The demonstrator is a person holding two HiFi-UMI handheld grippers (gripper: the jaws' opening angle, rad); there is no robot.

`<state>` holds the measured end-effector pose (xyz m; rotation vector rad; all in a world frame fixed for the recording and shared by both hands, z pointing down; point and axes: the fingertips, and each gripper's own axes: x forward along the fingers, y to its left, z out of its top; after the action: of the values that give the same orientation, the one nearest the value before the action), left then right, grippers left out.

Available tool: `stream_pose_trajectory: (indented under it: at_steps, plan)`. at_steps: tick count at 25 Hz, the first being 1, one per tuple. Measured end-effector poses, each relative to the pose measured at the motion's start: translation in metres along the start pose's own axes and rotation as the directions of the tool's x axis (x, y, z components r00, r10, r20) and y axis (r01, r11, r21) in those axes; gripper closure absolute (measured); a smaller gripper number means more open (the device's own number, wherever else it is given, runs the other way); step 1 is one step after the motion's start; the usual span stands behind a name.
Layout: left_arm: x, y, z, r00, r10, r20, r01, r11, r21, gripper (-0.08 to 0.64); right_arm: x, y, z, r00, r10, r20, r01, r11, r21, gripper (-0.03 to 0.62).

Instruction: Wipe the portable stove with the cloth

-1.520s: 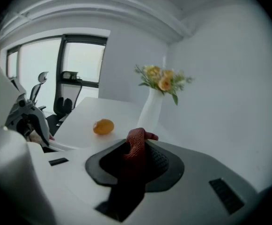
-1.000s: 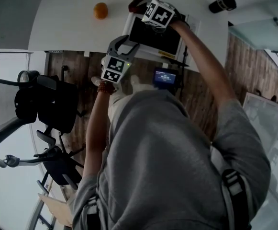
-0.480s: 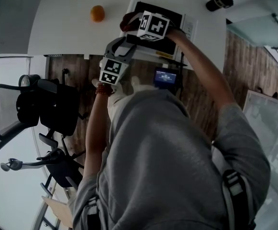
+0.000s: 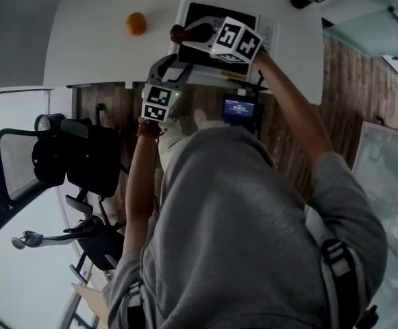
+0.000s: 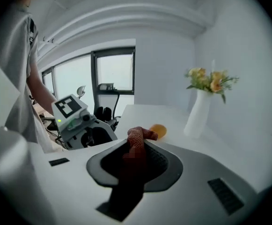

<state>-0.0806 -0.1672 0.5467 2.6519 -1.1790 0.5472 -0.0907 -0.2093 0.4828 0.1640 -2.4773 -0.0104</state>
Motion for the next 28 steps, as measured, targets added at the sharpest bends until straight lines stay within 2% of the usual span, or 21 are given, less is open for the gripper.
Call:
stream_pose_trajectory:
  at_steps: [2,5,8,10,14,18,20,24,28]
  plan:
    - [0.0,-0.001,0.0,1.0,-0.009,-0.008,0.009,1.0,0.0,0.332,-0.032,0.006,0.0,0.996,-0.061,0.064,0.062,0.998,-0.006,0.503]
    - [0.0,-0.001,-0.001,1.0,-0.019,-0.018,0.019,1.0,0.004,0.331,-0.073,0.029,-0.022,0.993,-0.097,0.066,0.098,0.995,-0.017,0.503]
    - [-0.001,0.001,-0.001,1.0,-0.013,-0.012,0.013,1.0,0.005,0.331,-0.092,0.058,-0.065,0.994,-0.099,-0.039,0.097,0.995,-0.03,0.503]
    - [-0.002,0.001,0.0,1.0,-0.007,-0.005,0.007,1.0,0.002,0.332,-0.093,0.071,-0.095,0.981,-0.129,-0.142,0.119,0.99,-0.079,0.503]
    - [-0.004,-0.001,-0.002,1.0,-0.002,-0.006,0.002,1.0,0.0,0.332,-0.08,0.083,-0.11,0.958,-0.188,-0.215,0.165,0.979,-0.119,0.503]
    - [-0.004,-0.001,-0.001,1.0,0.002,0.0,-0.002,1.0,0.0,0.333,-0.063,0.085,-0.116,0.898,-0.229,-0.376,0.142,0.959,-0.246,0.503]
    - [-0.004,-0.002,-0.002,1.0,0.005,0.001,-0.005,1.0,-0.002,0.331,-0.057,0.084,-0.117,0.88,-0.24,-0.411,0.143,0.957,-0.252,0.505]
    - [-0.003,-0.002,-0.001,1.0,0.006,-0.001,-0.006,1.0,-0.005,0.333,-0.05,0.081,-0.11,0.897,-0.217,-0.386,0.154,0.97,-0.187,0.505]
    - [-0.003,-0.001,-0.001,1.0,0.005,0.001,-0.005,1.0,-0.003,0.332,-0.036,0.078,-0.101,0.904,-0.19,-0.382,0.137,0.977,-0.161,0.506]
